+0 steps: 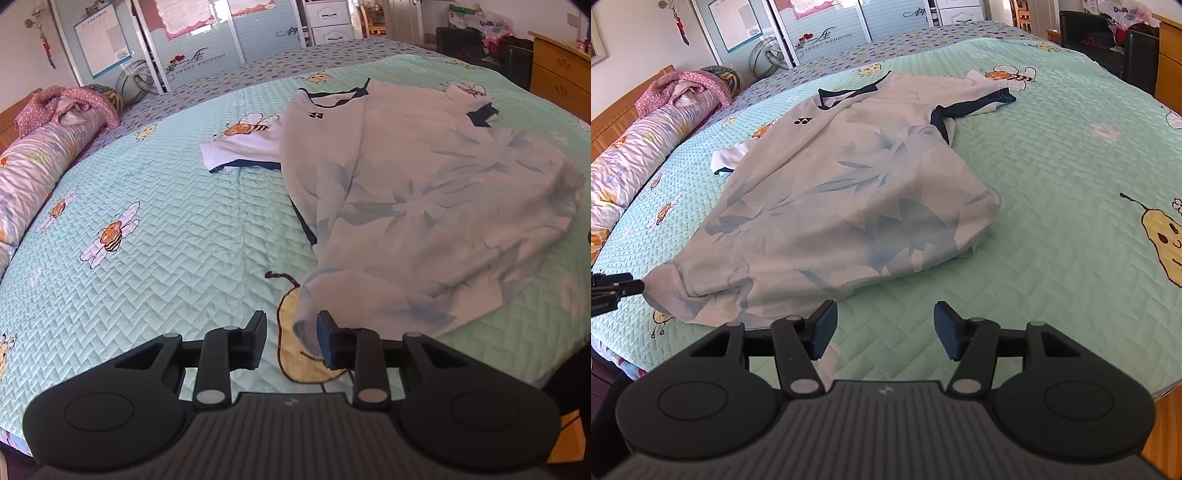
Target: Fold clothes
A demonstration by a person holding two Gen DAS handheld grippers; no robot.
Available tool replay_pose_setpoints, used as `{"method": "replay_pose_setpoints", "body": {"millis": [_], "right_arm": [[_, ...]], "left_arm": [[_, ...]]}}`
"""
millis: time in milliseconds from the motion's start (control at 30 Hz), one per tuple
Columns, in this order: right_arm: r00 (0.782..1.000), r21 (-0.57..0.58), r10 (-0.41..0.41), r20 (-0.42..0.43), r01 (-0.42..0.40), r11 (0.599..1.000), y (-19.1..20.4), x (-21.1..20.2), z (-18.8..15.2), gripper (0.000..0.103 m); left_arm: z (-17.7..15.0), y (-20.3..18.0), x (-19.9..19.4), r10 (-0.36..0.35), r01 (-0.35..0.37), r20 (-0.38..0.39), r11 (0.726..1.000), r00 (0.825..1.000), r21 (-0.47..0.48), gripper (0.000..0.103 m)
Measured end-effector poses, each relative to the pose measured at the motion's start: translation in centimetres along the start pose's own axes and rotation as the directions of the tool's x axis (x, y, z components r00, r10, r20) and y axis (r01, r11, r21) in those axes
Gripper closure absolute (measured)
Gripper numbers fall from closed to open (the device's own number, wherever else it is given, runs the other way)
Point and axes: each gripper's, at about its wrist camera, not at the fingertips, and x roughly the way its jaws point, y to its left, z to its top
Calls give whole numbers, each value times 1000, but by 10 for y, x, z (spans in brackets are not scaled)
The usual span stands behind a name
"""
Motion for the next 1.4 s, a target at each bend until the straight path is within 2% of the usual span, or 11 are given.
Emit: {"method": "replay_pose_setpoints", "body": {"millis": [100,267,367,533,700,800,900,1067,1200,1267,1400], "right_arm": [[1000,15,2,-8,-2,1000,0,2,0,38],[1000,22,15,-28,-14,1000,5,4,-1,38],[1000,0,15,-24,-15,1000,9,2,-1,38],[1000,13,4,-22,-3,1000,5,1,0,38],[999,63,-11,-33,13,998,-5,7,0,38],[999,88,-6,-39,9,996,-9,12,-1,38],[999,89,-14,-41,17,996,-12,14,-2,38],[997,46,-81,-14,82,996,-25,8,-5,38],[995,81,-98,-18,99,992,-39,8,-6,38],[995,89,-98,-17,99,991,-42,8,-7,38],[995,82,-103,-17,104,991,-44,12,-5,37]], "left_arm": [[-5,-5,6,37,-36,-16,997,999,71,71],[3,-6,18,34,-35,12,996,999,82,74],[12,-6,16,-4,2,43,999,999,44,101],[22,15,-28,-114,141,167,977,979,-160,103],[16,18,-69,-199,235,216,960,956,-154,103],[5,15,-67,-183,211,175,964,968,-161,103],[-3,27,-52,-183,212,126,933,975,-291,103],[4,62,-47,-223,297,202,808,954,-509,103],[13,84,-37,-172,260,199,741,965,-620,103],[10,90,-35,-149,237,188,719,971,-654,103],[-3,94,-27,-135,184,124,717,983,-673,103]]}}
